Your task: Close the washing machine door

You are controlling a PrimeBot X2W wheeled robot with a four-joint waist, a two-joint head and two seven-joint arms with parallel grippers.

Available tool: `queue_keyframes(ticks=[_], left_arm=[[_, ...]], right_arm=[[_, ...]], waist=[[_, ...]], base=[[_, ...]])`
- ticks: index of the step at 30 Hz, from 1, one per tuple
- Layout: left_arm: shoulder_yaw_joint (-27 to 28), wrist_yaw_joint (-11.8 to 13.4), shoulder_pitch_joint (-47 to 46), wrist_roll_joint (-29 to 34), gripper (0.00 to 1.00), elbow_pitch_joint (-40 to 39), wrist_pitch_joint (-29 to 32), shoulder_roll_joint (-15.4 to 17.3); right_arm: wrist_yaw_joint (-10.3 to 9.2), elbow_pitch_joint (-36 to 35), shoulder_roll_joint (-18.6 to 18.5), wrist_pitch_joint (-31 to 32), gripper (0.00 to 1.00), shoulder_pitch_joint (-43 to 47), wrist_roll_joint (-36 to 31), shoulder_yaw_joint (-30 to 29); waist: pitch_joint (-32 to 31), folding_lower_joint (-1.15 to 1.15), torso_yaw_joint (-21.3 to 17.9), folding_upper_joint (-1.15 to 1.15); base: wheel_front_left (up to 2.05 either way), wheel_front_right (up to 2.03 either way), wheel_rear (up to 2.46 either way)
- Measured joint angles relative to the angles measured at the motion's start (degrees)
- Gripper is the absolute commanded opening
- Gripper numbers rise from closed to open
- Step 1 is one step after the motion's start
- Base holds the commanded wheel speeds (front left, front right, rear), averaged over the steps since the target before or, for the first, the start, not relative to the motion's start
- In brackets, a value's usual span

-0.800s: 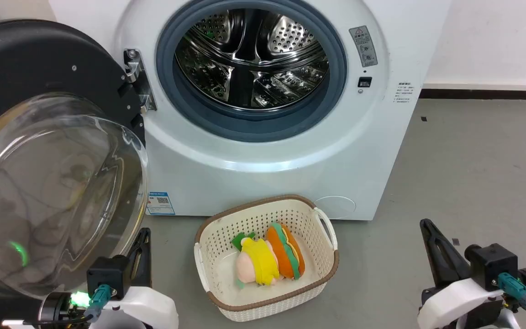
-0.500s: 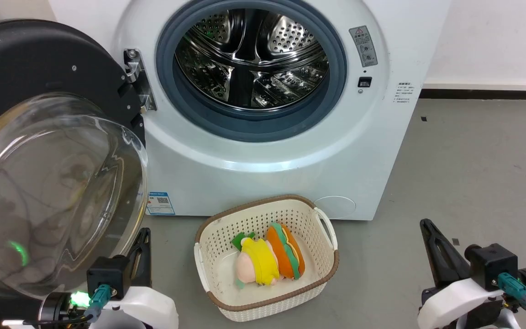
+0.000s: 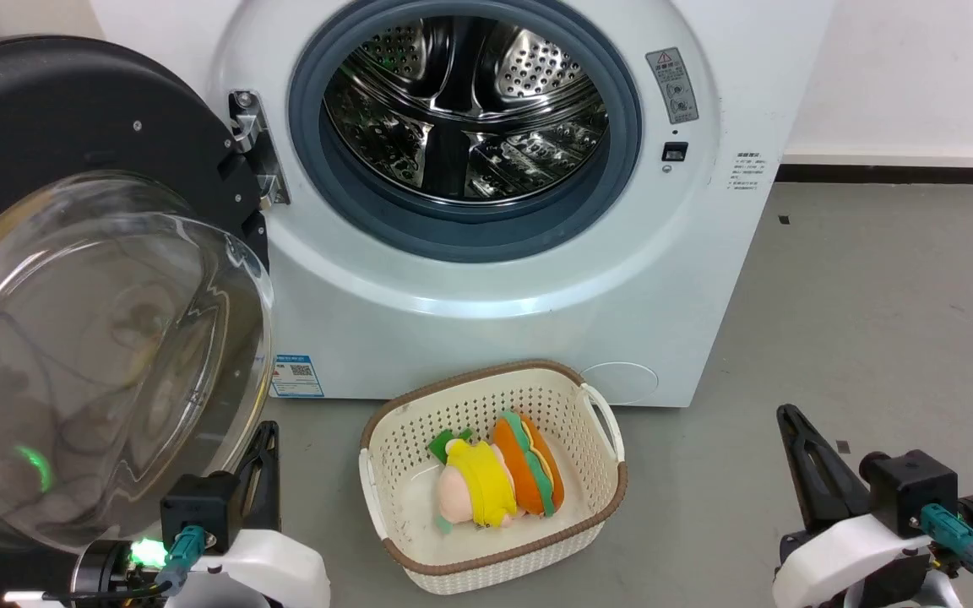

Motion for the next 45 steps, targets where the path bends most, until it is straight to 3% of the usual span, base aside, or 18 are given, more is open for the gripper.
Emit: queue_keyframes(ticks=[1, 2, 18, 19, 20, 21, 32, 45], left_arm=[[-0.01, 0.00, 0.00, 0.00, 0.00, 0.00, 0.00, 0.00], [0.00, 0.01, 0.01, 0.00, 1.00, 0.01, 0.00, 0.00], [-0.89, 1.76, 0.03, -0.01, 1.00, -0.04, -1.15, 0.01], [-0.99, 1.86, 0.03, 0.00, 0.74, -0.09, -1.24, 0.01], [-1.05, 1.98, 0.03, 0.00, 0.22, -0.19, -1.47, 0.02], [-1.15, 2.19, 0.03, 0.00, 0.00, -0.35, -1.64, 0.03], [-1.98, 3.65, -0.90, -0.01, 0.00, -2.70, -2.87, 0.65], [0.71, 3.49, -4.20, -2.25, 0.00, -8.06, -4.43, 2.21]], right_arm=[[0.00, 0.00, 0.00, -0.01, 0.00, 0.00, 0.00, -0.01], [-0.01, 0.00, -0.01, -0.01, 1.00, 0.00, 0.01, -0.01], [-0.10, -0.01, -0.01, -1.14, 1.00, -0.01, 2.22, -1.20], [-0.10, -0.02, -0.01, -1.25, 1.00, -0.01, 2.47, -1.31], [-0.10, -0.03, -0.01, -1.48, 1.00, 0.00, 2.83, -1.41], [-0.10, -0.05, -0.01, -1.63, 1.00, 0.00, 3.19, -1.47], [-0.10, -0.45, -0.01, -2.70, 1.00, 0.00, 5.22, -2.32], [-0.10, -0.87, -0.01, -4.38, 1.00, 0.02, 7.76, -3.45]], waist=[[0.00, 0.00, 0.00, 0.00], [0.00, 0.00, 0.00, 0.00], [0.17, 0.00, 0.12, 0.00], [0.18, 0.00, 0.17, 0.00], [0.19, 0.00, 0.23, 0.00], [0.20, 0.00, 0.29, 0.00], [0.38, 0.00, 1.63, 0.00], [1.00, 0.00, 4.69, 0.00]], base=[[0.00, 0.00, 0.00], [0.00, 0.00, 0.00], [0.00, 0.00, 0.00], [0.00, 0.00, 0.00], [0.00, 0.00, 0.00], [0.00, 0.00, 0.00], [0.00, 0.00, 0.00], [0.00, 0.00, 0.00]])
